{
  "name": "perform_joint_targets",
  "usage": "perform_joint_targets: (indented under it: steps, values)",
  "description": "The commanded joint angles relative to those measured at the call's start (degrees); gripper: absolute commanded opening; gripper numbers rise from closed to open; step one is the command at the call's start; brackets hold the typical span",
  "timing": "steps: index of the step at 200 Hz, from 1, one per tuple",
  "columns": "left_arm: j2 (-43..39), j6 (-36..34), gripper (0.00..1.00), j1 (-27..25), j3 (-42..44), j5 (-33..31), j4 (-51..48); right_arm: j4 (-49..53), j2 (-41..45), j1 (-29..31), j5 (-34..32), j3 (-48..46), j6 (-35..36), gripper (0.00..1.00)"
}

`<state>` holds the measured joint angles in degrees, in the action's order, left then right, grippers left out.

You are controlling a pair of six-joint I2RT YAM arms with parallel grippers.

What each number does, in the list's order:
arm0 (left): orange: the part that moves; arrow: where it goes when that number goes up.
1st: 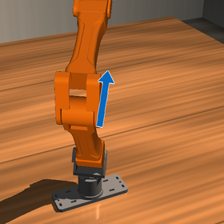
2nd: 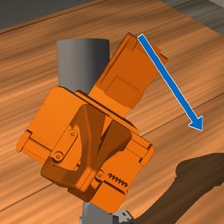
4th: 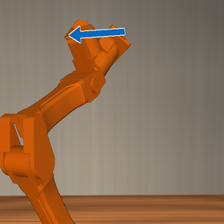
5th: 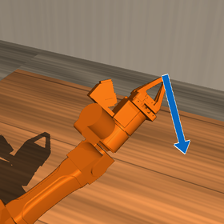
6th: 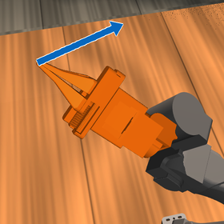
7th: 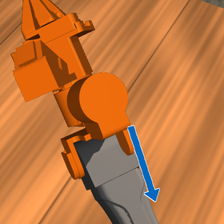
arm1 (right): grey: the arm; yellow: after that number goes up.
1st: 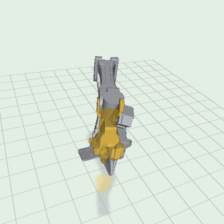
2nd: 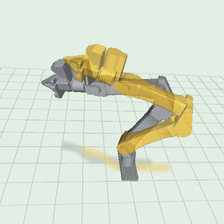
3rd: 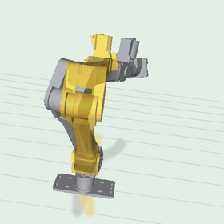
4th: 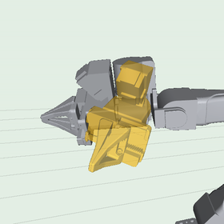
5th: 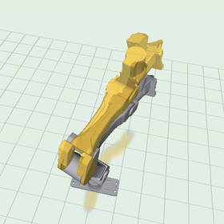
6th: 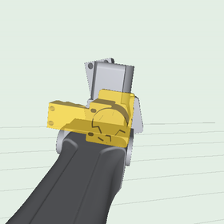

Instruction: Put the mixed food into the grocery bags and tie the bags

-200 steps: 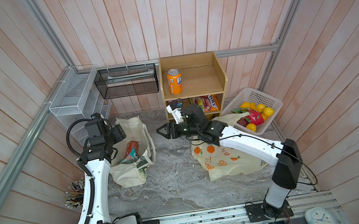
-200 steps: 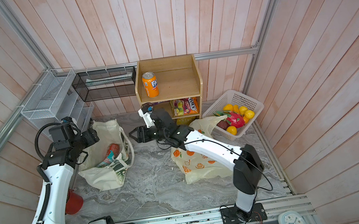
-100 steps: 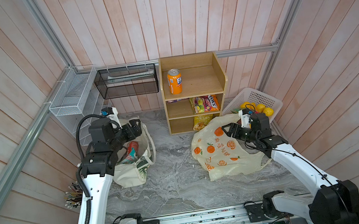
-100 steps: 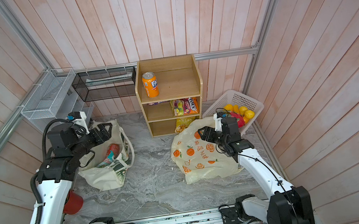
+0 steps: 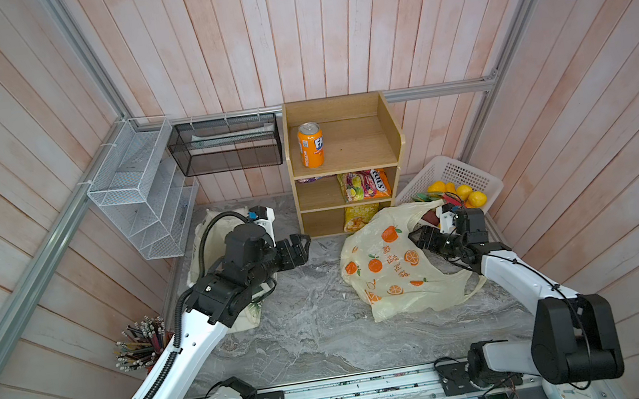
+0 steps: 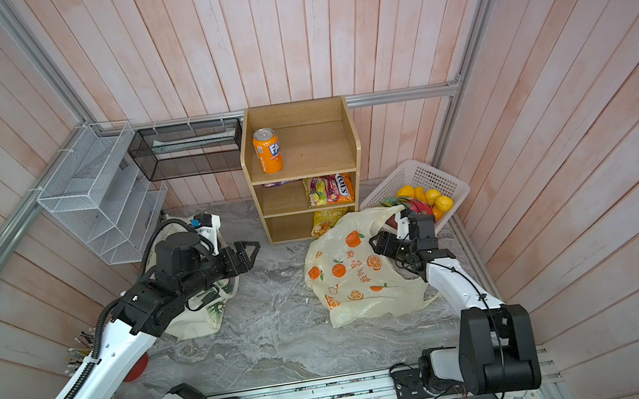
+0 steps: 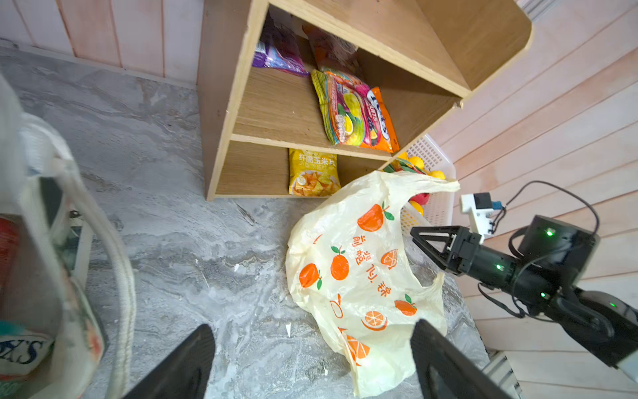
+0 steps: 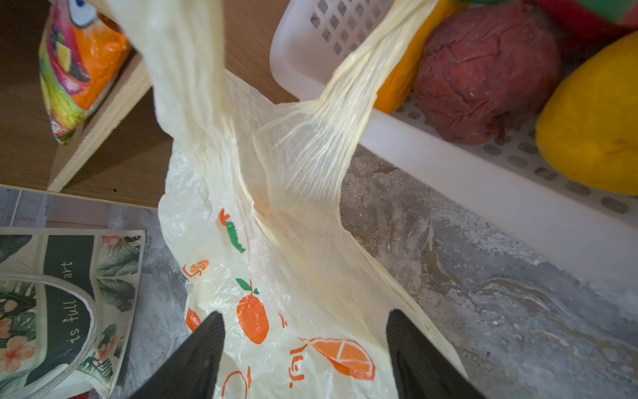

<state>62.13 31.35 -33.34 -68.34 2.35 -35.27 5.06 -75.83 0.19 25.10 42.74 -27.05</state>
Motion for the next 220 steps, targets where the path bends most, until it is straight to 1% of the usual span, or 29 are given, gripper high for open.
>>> perform_joint_targets:
  steps: [1,31,39,47,59,84,102,110,141,165,174,198,220]
  values:
    - [2.03,1.43,0.91,-2.60,0.57,-2.26,2.97,-1.23,-2.51,-0.27,3.37,-0.56,2.11,0.75]
    - [3.39,1.61,0.91,-3.53,1.16,-1.32,4.88,-3.22,-3.41,-0.27,6.89,-2.11,2.35,0.75]
    - [3.44,1.76,0.91,-3.57,1.37,-1.19,5.31,-3.46,-3.21,-0.27,7.76,-2.52,2.35,0.73]
    - [3.58,1.67,0.91,-3.53,1.60,-1.04,5.62,-3.56,-2.86,-0.19,8.72,-2.80,2.28,0.69]
    - [3.69,1.61,0.91,-3.57,1.88,-0.79,5.98,-3.77,-2.25,0.06,9.85,-3.38,1.86,0.58]
    - [3.96,1.61,0.91,-3.60,2.38,-0.50,6.68,-3.11,-1.15,2.34,10.32,-3.63,1.26,0.25]
    - [3.97,1.56,0.91,-3.57,2.59,-0.42,6.79,-3.12,0.01,5.31,10.12,-3.53,-0.11,0.07]
    - [3.97,1.44,0.91,-3.57,2.62,-0.42,6.79,-3.40,0.56,6.84,9.83,-3.54,-1.19,0.00]
    - [4.23,1.42,0.91,-3.61,3.34,-0.42,6.88,-7.53,1.57,16.39,7.84,-2.65,-8.56,0.00]
    - [4.54,1.60,0.91,-3.63,3.83,0.07,6.97,-13.67,0.83,23.43,5.04,-1.14,-16.58,0.00]
    - [4.72,1.61,0.91,-3.59,3.88,0.19,6.75,-15.41,0.45,25.73,2.79,-0.27,-19.40,0.00]
    - [4.71,1.61,0.91,-3.62,4.09,0.22,6.44,-20.35,-0.54,30.02,-2.18,1.82,-25.98,0.00]
    - [4.75,1.69,0.91,-3.58,4.17,0.10,6.18,-22.97,-1.09,33.00,-7.24,3.95,-29.28,0.00]
